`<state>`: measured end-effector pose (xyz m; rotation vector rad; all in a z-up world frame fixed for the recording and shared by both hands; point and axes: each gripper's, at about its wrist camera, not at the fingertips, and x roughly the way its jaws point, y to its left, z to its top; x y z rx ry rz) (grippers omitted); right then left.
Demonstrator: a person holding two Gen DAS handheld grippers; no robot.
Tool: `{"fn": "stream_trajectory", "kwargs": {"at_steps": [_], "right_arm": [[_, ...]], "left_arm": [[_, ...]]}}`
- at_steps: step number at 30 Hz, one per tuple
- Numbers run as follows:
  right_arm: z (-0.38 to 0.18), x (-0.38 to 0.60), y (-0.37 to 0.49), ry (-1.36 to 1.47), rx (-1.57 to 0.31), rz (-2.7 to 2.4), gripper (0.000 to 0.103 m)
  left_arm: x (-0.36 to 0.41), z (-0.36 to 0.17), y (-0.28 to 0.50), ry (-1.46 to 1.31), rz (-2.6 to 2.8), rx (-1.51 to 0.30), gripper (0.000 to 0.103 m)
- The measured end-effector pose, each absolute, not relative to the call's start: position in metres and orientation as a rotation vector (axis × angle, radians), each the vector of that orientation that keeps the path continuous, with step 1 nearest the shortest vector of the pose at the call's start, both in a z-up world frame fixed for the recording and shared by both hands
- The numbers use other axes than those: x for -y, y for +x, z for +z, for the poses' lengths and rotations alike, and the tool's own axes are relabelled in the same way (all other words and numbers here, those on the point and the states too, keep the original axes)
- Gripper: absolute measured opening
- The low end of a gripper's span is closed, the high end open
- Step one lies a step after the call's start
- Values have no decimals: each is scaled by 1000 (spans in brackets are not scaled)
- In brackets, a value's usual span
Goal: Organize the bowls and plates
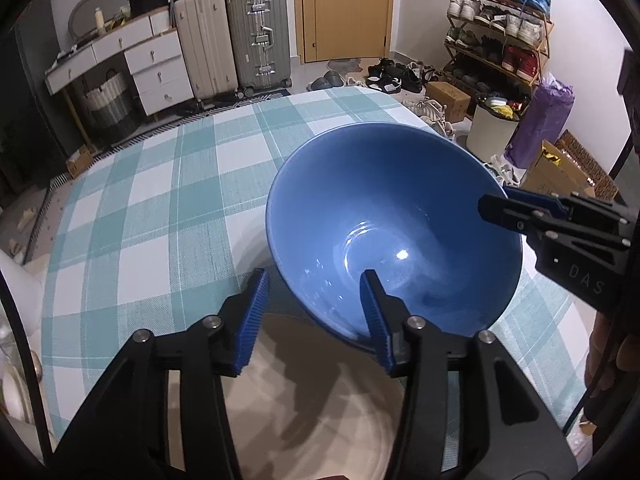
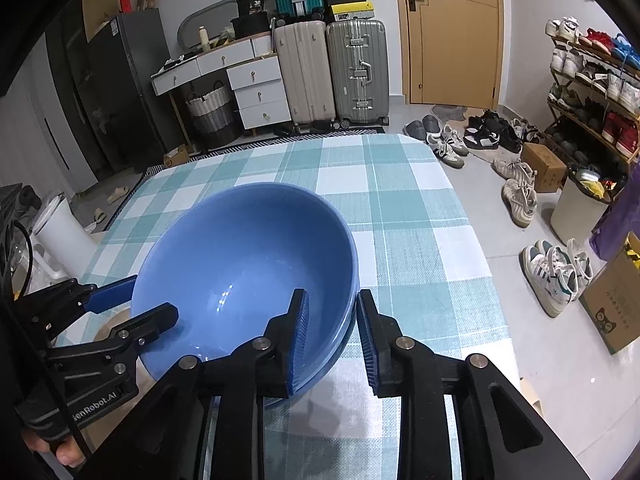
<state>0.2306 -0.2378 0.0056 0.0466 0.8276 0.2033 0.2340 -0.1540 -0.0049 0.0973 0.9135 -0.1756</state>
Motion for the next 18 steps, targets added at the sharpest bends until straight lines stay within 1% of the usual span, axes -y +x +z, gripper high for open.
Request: {"fn": "stream_trajectory", "kwargs": {"at_steps": [1, 3, 5, 6, 7, 9, 11, 12, 13, 16, 18], "right_arm": [[5, 238, 230, 50, -830, 204, 30], [6, 238, 230, 57, -833, 213, 31], [7, 239, 229, 65, -834, 219, 33], [8, 240, 228, 70, -832, 220, 40], [10, 242, 227, 77, -827, 222, 49], [14, 244, 224, 97, -816, 229, 56], [16, 245, 222, 111, -813, 237, 65], [18, 246, 221, 120, -809, 243, 76], [20, 247, 219, 133, -801, 248, 87], [24, 249, 216, 151, -784, 247, 97], [25, 251, 216, 163, -782, 235, 100]], "left_arm": [[151, -5, 235, 87, -181, -916, 50], [147, -4, 235, 74, -183, -917, 59], [142, 0, 235, 64, -179, -909, 77], [140, 2, 235, 58, -180, -897, 79], [137, 5, 234, 54, -181, -889, 80], [132, 9, 235, 43, -186, -881, 83], [127, 14, 235, 29, -195, -871, 91], [125, 16, 235, 23, -202, -869, 94], [122, 17, 236, 13, -205, -865, 103], [114, 21, 239, -16, -211, -863, 102], [111, 20, 242, -29, -207, -872, 102]]}}
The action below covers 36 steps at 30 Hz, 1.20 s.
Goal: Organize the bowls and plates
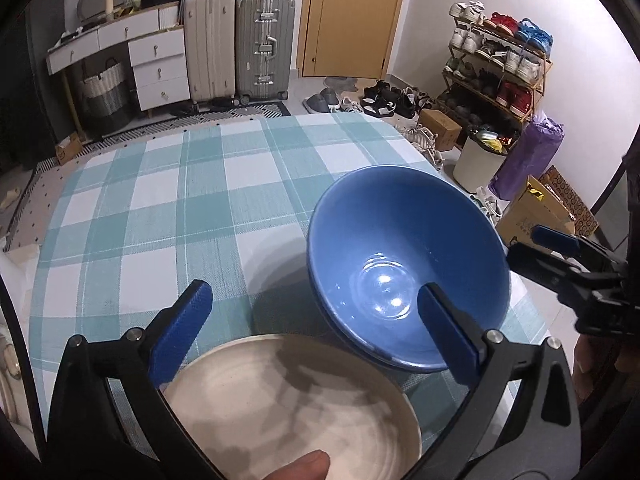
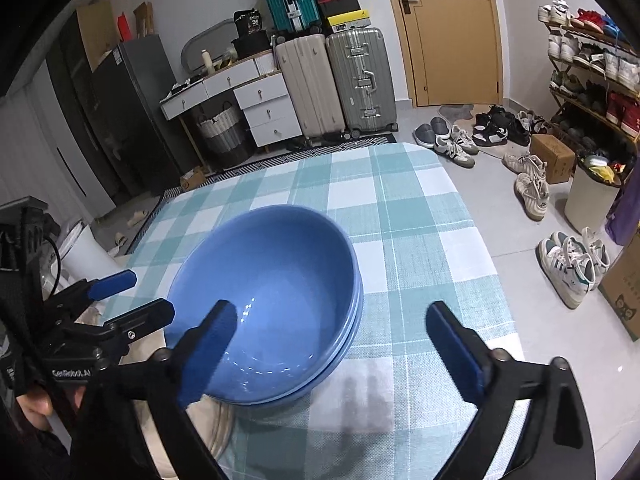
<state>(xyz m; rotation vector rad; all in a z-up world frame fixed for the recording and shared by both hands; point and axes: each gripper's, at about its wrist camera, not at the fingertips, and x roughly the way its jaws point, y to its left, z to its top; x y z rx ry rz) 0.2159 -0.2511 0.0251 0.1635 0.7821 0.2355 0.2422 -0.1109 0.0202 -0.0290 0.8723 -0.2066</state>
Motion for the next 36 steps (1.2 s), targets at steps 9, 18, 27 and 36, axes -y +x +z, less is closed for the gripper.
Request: {"fn": "stream_trajectory", "kwargs": {"at_steps": [9, 18, 27, 36], "right_arm": [[10, 259, 222, 246, -820, 217, 101], [-10, 266, 227, 326, -847, 218, 101], [-21, 270, 230, 410, -855, 266, 70], [-20, 258, 230, 400, -854, 296, 49]], "left_arm": [[101, 2, 259, -104, -202, -929, 102], [97, -18, 274, -172, -236, -981, 102], [89, -30, 284, -268, -268, -1032, 65], [100, -24, 280, -250, -323, -1004, 32]]}}
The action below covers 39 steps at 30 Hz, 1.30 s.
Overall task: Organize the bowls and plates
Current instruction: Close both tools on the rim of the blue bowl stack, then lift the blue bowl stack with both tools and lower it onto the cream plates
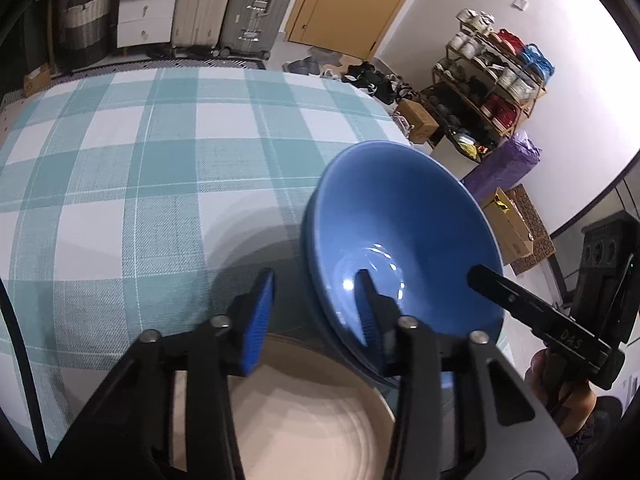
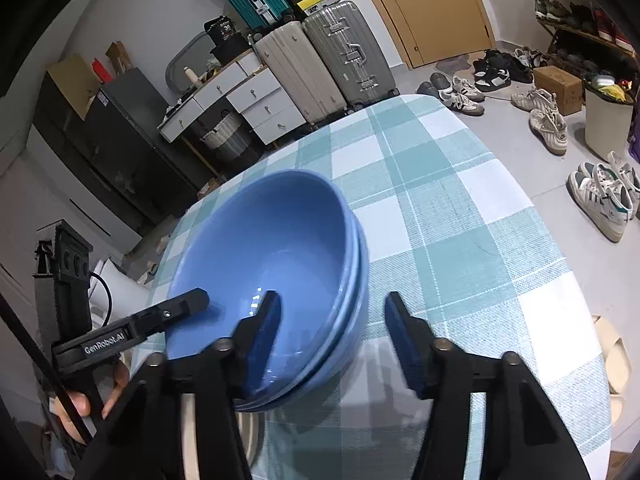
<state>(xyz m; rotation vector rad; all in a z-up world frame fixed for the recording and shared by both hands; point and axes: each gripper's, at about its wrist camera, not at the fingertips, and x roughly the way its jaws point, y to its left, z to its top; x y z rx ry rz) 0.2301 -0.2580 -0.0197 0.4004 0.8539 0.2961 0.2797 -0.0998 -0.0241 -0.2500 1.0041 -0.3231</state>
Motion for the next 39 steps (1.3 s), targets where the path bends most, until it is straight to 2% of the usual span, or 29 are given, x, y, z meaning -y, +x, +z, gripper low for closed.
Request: {"fn": "stream_trajectory", "kwargs": {"at_steps": [2, 7, 23, 39], "right_arm": [[-18, 257, 229, 393, -845, 294, 41], [-18, 253, 228, 360, -842, 266, 36], [4, 250, 213, 327, -805, 272, 36], [46, 241, 167, 294, -743, 289, 36]], "left_arm": [[103, -21, 278, -241, -336, -1002, 26], [111, -17, 274, -191, -322, -991, 25], [109, 9, 253, -175, -310, -935, 25], [106, 58, 200, -156, -302, -842, 25]]}}
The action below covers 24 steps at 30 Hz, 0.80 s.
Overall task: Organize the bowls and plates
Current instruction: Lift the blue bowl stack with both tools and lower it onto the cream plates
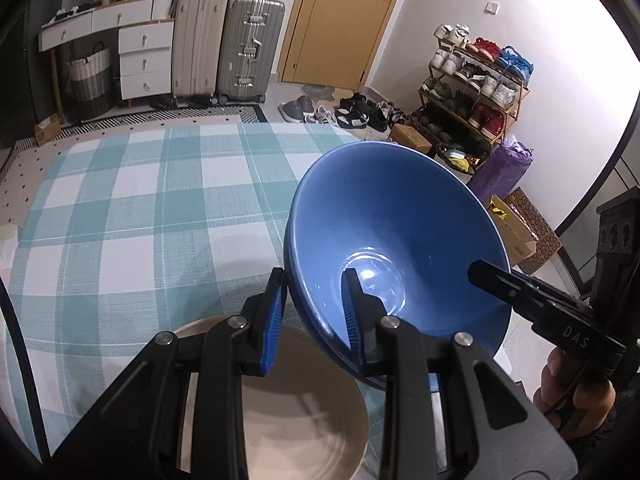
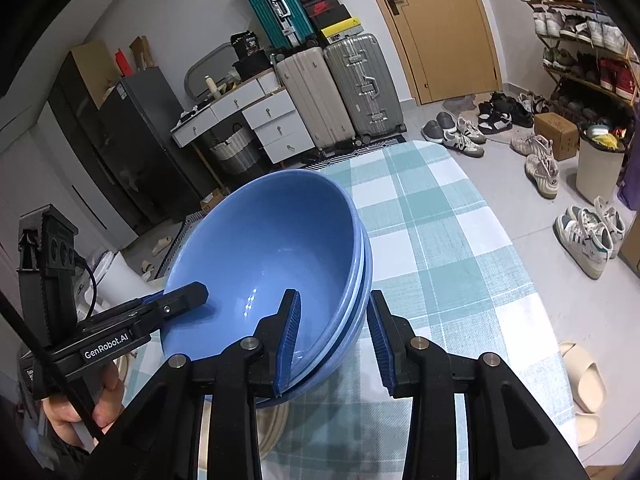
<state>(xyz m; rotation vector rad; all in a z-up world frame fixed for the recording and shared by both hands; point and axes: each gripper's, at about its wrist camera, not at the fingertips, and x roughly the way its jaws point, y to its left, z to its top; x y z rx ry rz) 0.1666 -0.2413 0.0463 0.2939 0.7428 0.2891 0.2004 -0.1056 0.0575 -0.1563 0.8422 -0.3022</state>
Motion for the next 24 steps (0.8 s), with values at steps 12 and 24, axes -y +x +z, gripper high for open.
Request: {"fn": "stream_trajectory", "kwargs": {"at_steps": [12, 24], "right_arm": [[70, 209, 130, 264, -708, 339, 36], [72, 167, 112, 223, -711, 396, 36]], "left_arm": [[81, 91, 140, -151, -256, -776, 25], [41, 103, 83, -160, -185, -733, 25]]}}
